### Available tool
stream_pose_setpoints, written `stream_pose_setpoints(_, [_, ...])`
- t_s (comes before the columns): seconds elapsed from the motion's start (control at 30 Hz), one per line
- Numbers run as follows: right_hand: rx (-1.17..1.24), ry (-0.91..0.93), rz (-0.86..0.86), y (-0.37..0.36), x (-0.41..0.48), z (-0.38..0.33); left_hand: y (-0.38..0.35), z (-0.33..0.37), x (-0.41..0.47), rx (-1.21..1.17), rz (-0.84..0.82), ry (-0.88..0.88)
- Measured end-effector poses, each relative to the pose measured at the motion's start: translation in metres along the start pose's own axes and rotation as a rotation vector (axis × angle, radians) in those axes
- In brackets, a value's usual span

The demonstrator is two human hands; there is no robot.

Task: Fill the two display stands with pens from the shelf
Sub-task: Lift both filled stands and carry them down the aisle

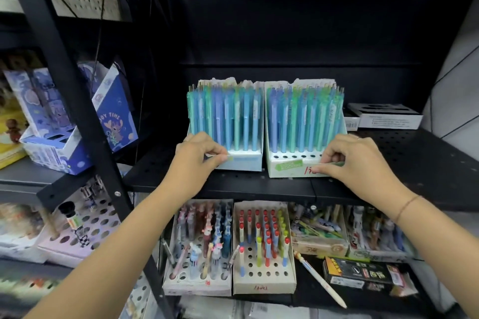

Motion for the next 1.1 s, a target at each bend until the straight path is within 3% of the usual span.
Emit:
stream_pose_setpoints(0.4, [0.080, 0.002, -0.038, 0.033, -0.056, 0.001, -0.016, 0.038, -0.054, 0.019, 0.040, -0.081])
stream_pose_setpoints(0.57, [0.202, -0.071, 0.063, 0.039, -0.070, -0.001, -0.022, 0.042, -0.066, 0.000, 0.182, -0.060])
stream_pose_setpoints(0.7, [0.312, -0.364, 0.360, 0.044, -0.085, 0.005, -0.017, 0.040, -0.077, -0.213, 0.452, 0.245])
stream_pose_setpoints(0.8, [0.311, -0.597, 0.139, 0.039, -0.093, 0.011, -0.021, 0.032, -0.077, -0.366, 0.316, 0.500])
stream_pose_setpoints(0.9, [0.457, -0.692, -0.070, 0.033, -0.090, 0.005, -0.025, 0.032, -0.072, -0.423, 0.154, 0.631])
stream_pose_setpoints(1.1, [0.829, -0.757, 0.057, 0.022, -0.085, -0.006, -0.029, 0.040, -0.063, -0.774, 0.252, 0.707])
Point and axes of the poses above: each hand's wrist, its own x-axis towards the middle knuckle, its own y-axis out of the back of the hand, z = x × y, the point moved 2 cm from there along x, towards the middle knuckle, and after that the axes turned 4 degrees about -z, right-handed, at the moved point
